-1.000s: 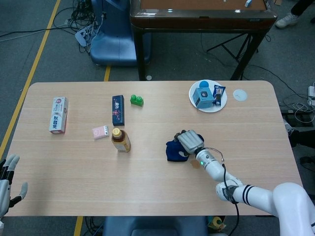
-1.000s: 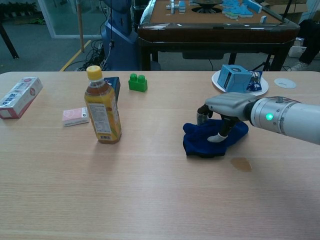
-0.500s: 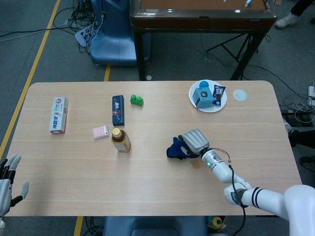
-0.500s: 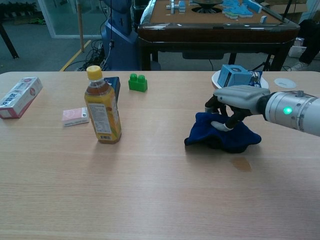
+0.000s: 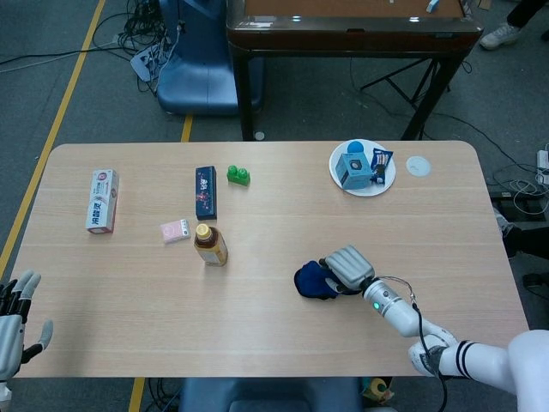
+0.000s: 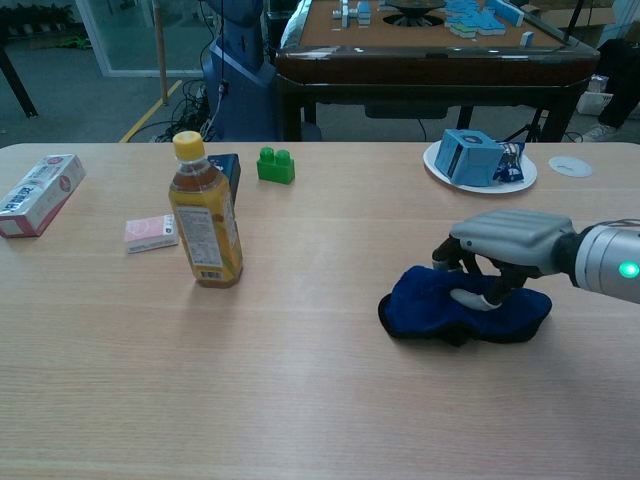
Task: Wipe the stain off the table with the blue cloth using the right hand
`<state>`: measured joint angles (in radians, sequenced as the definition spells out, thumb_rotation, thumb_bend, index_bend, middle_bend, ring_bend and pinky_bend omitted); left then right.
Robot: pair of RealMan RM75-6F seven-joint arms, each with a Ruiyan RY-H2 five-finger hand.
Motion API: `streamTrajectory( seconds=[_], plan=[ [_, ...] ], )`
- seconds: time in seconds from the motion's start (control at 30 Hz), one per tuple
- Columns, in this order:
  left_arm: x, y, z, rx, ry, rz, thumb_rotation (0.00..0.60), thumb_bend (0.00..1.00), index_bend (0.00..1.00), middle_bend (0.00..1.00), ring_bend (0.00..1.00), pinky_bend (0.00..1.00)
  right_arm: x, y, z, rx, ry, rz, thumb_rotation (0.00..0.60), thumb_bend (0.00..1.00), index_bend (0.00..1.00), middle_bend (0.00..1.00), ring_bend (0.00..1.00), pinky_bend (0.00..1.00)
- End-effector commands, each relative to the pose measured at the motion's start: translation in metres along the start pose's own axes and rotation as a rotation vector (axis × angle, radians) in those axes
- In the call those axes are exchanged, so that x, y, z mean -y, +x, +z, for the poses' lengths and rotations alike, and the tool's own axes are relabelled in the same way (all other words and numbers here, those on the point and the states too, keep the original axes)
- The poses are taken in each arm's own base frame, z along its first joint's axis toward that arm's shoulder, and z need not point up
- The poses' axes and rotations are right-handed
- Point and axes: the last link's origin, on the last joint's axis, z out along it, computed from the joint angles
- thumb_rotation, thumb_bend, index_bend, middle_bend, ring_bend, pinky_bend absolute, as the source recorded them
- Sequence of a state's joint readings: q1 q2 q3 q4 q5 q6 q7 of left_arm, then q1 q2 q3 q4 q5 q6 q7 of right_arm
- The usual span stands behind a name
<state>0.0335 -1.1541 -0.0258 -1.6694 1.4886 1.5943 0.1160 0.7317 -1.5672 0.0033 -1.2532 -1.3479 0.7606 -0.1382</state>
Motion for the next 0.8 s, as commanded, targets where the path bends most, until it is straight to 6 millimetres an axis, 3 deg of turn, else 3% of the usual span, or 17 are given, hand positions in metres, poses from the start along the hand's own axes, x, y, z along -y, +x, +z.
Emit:
streamTrajectory(
  seconds=[0.03,0.43,0.8],
  plan=[
    [0.001,0.0,-0.001,0.0,0.0,-0.001,0.6,0.38,0.0,0.0,0.0,0.0,0.003,-0.008,-0.004,0.025,0.021,-0.014,0.6,0.65,0.69,0.58,0.52,0.77],
    [0.0,-0.002,-0.002,0.006,-0.008,0.001,0.6,0.38,0.0,0.0,0.0,0.0,0.014,-0.02,-0.045,0.055,0.118,-0.028,0.6,0.65,0.7,0.59,0.56,0.81],
    [0.001,-0.001,-0.003,0.001,-0.003,0.0,0.6,0.38,0.0,0.0,0.0,0.0,-0.032,-0.019,-0.025,0.068,-0.038,-0.11,0.6,0.65,0.7,0.59,0.56,0.81]
  ],
)
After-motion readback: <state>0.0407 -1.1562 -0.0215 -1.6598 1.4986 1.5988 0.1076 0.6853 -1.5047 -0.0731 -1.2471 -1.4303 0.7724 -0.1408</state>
